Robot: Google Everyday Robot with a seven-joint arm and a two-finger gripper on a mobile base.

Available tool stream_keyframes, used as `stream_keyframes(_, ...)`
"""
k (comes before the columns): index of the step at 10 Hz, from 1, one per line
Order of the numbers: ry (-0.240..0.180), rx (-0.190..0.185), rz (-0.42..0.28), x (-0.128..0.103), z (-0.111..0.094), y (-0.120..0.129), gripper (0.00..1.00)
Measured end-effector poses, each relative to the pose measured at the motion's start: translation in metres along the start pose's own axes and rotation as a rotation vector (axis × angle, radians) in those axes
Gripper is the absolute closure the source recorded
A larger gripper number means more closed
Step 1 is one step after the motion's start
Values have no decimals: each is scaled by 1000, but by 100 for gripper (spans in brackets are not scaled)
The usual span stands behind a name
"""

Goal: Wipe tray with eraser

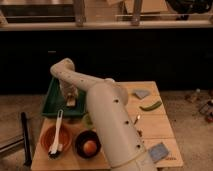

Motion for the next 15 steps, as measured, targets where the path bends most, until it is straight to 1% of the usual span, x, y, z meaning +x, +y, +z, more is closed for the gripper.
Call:
stream_keyframes(2, 12, 19, 7, 11, 1, -12, 99)
stream_keyframes(4, 16, 38, -8, 15, 3, -28, 99)
stream_keyframes(5, 12, 53, -39, 11, 5, -44, 99)
stream_keyframes(6, 9, 59, -58, 8, 5, -52, 99)
stream_keyframes(7, -2, 66, -90, -2, 7, -59, 99)
stream_keyframes(8, -11, 67, -111, -10, 9, -60, 99)
stream_keyframes(9, -29, 68, -138, -24, 11, -59, 99)
stream_keyframes(11, -55, 60, -168, -39, 14, -56, 99)
stream_keyframes(12, -64, 52, -166, -41, 14, -45, 99)
stream_keyframes(13, -64, 43, -158, -40, 13, -31, 99)
stream_keyframes(14, -54, 34, -132, -37, 9, -14, 99)
stream_keyframes(15, -43, 38, -105, -33, 6, -3, 99)
